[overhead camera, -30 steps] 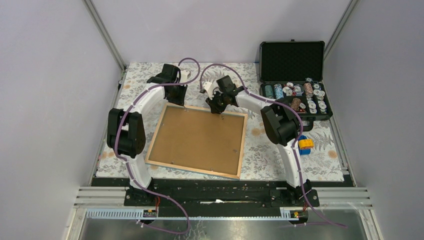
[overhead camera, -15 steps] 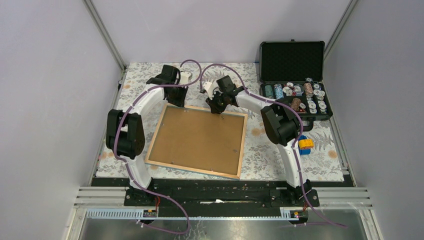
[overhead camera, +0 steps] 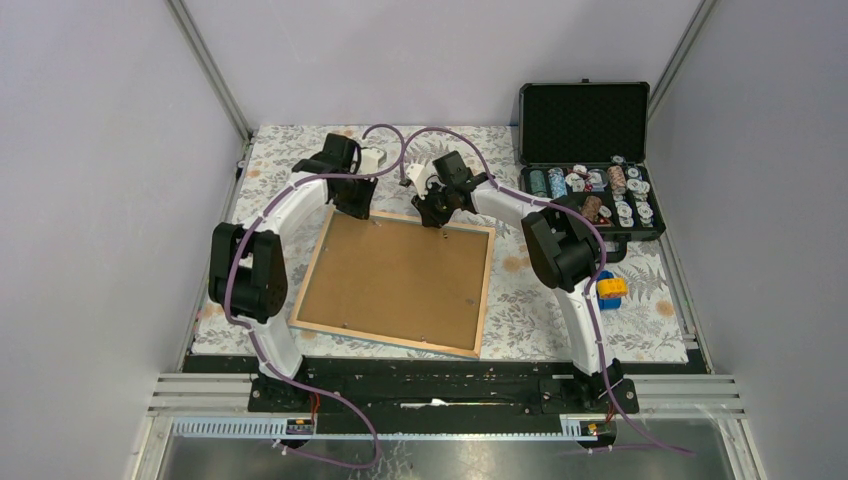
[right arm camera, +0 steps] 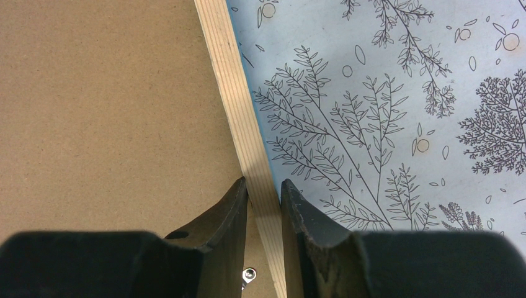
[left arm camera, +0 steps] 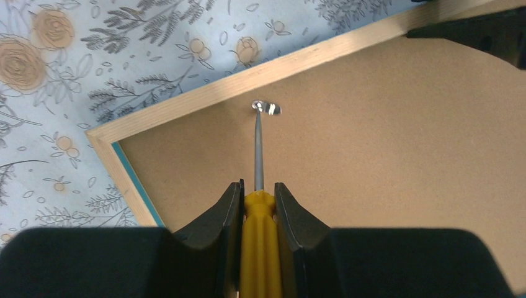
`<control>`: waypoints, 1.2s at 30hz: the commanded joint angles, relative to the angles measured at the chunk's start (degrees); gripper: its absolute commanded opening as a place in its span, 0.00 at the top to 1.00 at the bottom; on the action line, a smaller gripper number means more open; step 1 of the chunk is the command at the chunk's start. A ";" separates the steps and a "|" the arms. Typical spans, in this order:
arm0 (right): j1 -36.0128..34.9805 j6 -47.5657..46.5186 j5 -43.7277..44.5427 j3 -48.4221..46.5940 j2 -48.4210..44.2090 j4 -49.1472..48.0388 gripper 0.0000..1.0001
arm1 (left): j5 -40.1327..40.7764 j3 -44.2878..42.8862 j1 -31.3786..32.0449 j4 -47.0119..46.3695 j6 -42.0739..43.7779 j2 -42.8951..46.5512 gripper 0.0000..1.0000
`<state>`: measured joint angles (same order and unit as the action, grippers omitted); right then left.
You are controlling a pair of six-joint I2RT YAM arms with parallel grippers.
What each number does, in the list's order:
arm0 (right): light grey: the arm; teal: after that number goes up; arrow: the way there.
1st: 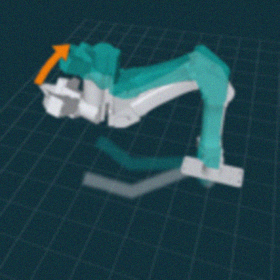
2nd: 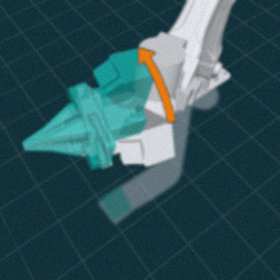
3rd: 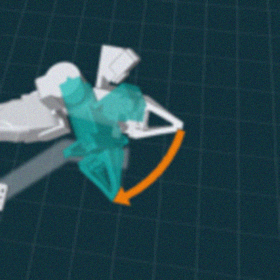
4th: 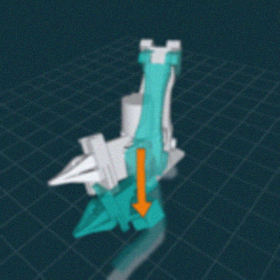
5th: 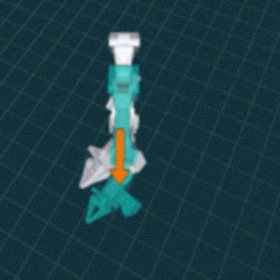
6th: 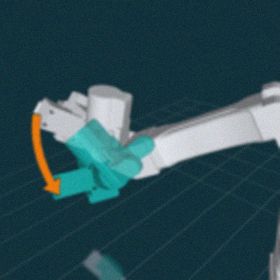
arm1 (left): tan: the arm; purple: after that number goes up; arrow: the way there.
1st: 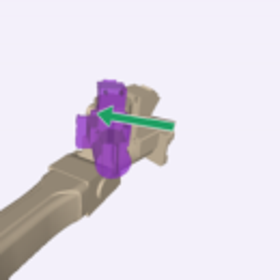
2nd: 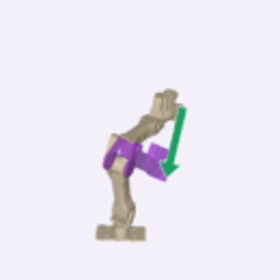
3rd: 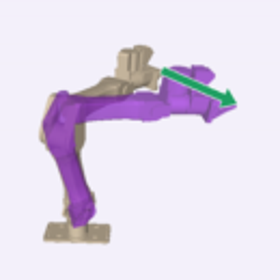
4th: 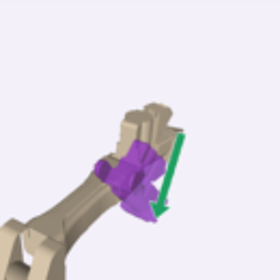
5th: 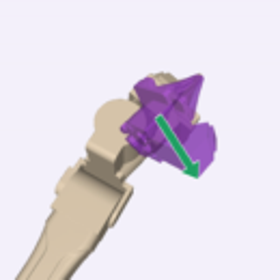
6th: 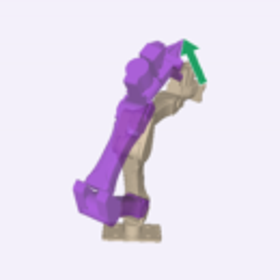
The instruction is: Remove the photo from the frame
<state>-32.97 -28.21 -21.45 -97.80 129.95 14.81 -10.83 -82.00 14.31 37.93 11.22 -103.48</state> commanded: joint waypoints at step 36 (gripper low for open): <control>1.34 5.40 6.35 2.66 0.78 8.22 1.00 | -4.96 -9.19 -2.06 0.77 -6.30 -4.51 1.00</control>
<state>-32.95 -25.15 -20.56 -97.73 129.93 14.52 -14.87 -88.86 11.75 41.01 5.93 -107.44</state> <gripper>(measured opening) 0.298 0.248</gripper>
